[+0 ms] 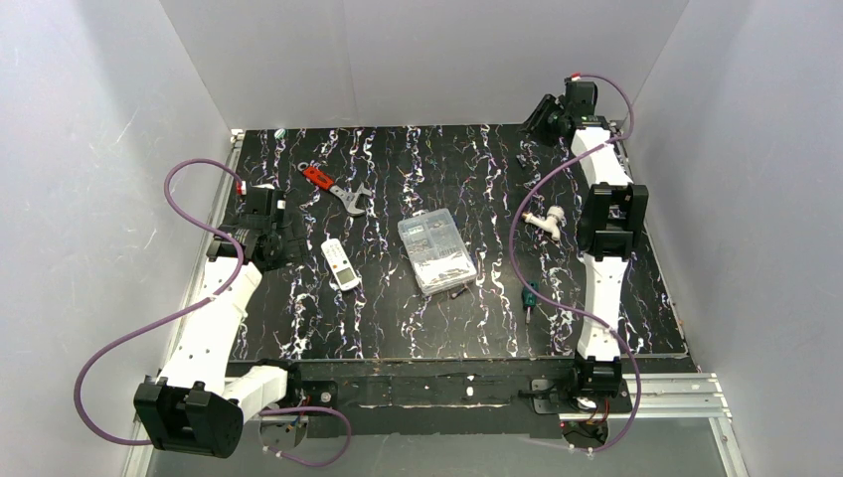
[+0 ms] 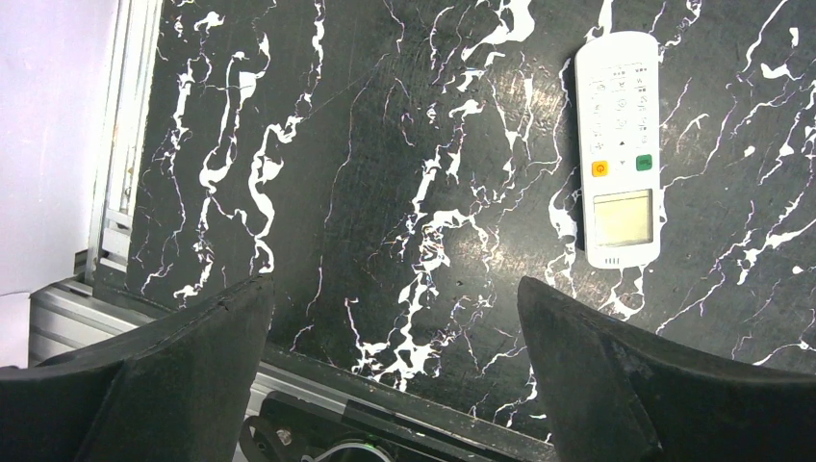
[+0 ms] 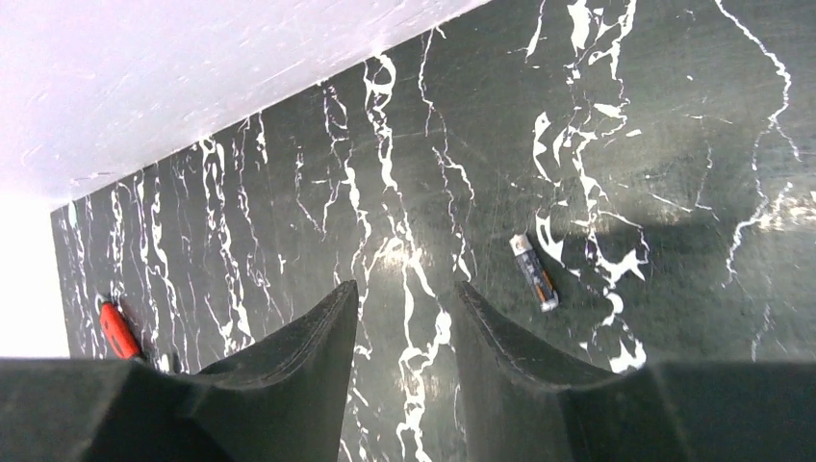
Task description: Load the batteries into the remote control
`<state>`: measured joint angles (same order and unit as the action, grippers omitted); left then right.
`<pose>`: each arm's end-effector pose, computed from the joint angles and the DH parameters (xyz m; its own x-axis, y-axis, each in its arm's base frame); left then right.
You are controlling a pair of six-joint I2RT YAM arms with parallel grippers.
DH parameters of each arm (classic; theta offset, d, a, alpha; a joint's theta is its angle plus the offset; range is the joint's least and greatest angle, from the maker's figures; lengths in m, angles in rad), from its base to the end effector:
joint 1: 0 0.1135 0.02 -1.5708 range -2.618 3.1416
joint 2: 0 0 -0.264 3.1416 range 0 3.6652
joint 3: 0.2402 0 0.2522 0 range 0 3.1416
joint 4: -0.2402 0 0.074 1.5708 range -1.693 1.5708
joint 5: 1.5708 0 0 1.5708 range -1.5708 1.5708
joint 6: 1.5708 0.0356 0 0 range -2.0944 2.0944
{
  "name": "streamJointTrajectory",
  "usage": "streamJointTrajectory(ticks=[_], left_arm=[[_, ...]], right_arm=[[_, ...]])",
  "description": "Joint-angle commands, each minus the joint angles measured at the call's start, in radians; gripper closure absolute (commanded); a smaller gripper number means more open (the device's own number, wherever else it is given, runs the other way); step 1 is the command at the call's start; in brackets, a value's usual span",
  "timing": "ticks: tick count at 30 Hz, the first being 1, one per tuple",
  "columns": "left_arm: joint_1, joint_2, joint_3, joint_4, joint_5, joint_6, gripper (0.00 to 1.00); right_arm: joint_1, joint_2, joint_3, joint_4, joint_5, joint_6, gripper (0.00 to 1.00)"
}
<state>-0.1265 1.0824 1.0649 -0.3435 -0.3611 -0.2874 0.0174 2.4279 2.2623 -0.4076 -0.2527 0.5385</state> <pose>0.2421 -0.0181 0.3644 -0.2765 -0.2321 -0.9325 -0.3006 0.9426 -0.1455 0.5620 0.0187 0.2463 -0.5818 0.4865 -0.6517 0.0833 0.8328 0.5473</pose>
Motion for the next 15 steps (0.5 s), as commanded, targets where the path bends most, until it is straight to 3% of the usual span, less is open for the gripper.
streamJointTrajectory(ticks=[1, 15], left_arm=[[-0.002, -0.012, 0.000, -0.081, -0.043, 0.016, 0.01], [-0.003, 0.019, 0.017, -0.081, -0.050, 0.027, 0.00]], right_arm=[[-0.008, 0.078, 0.014, 0.114, -0.039, 0.102, 0.50], [-0.067, 0.165, 0.034, 0.282, -0.088, 0.363, 0.50]])
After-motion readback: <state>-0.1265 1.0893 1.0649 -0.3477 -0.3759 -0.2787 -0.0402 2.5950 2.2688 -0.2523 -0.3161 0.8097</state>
